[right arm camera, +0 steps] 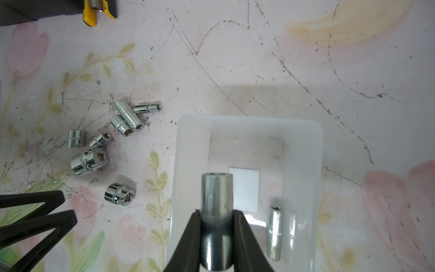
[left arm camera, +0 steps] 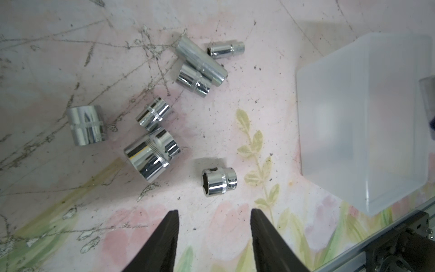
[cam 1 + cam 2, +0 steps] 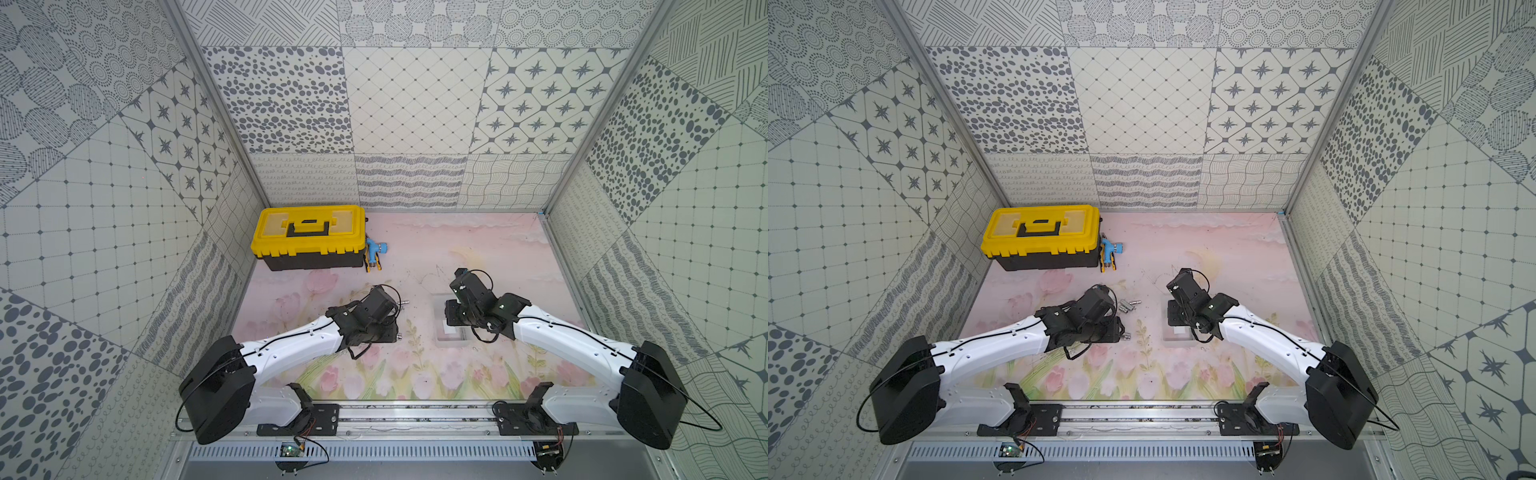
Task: Put the socket on the desktop into the storage box
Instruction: Place the socket head in the storage box, then pick up the socket head at the center of the board.
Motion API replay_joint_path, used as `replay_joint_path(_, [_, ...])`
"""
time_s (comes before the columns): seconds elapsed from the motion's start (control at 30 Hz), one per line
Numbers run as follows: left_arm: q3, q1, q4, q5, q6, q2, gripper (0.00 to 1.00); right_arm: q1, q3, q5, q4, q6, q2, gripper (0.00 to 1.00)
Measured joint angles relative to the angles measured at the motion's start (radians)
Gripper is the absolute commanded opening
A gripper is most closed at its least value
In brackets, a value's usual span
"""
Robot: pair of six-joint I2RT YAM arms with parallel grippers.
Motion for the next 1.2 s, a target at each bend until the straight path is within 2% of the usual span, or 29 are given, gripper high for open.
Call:
replay_joint_path(0.1, [0.001,0.000,0.001,0.000,-0.003,0.001,0.58,-0.001,0.001,0.003,0.000,-0.011,0.010,0.32])
replay_joint_path(0.2, [0.001,0.000,0.001,0.000,-0.007,0.001,0.58,-0.001,0.009,0.003,-0.006,-0.017,0.012,0.49])
replay_joint_path(0.23, [0.002,0.000,0.001,0.000,-0.008,0.001,0.58,0.000,0.016,0.003,-0.010,-0.026,0.012,0.51])
replay_joint_path(0.33, [0.004,0.000,0.001,0.001,-0.014,0.005,0.59,0.000,0.034,0.002,-0.011,-0.038,0.003,0.52])
replay_joint_path(0.47, [0.005,0.000,0.004,0.009,-0.026,0.013,0.59,0.016,0.035,0.001,-0.020,-0.041,-0.040,0.49])
replay_joint_path(0.7, [0.003,0.007,-0.004,-0.007,-0.051,-0.008,0.60,0.169,0.040,-0.030,0.019,-0.067,-0.082,0.53])
replay_joint_path(0.83, [-0.012,0.047,-0.011,-0.031,-0.078,-0.063,0.58,0.225,0.081,-0.029,0.030,-0.071,-0.006,0.54])
replay_joint_path(1.07, [-0.064,0.127,-0.040,-0.057,-0.113,-0.169,0.58,0.215,0.188,-0.019,0.024,-0.082,0.159,0.52])
replay_joint_path(1.2, [-0.069,0.165,-0.077,-0.068,-0.122,-0.181,0.58,0.214,0.231,-0.033,0.028,-0.087,0.225,0.52])
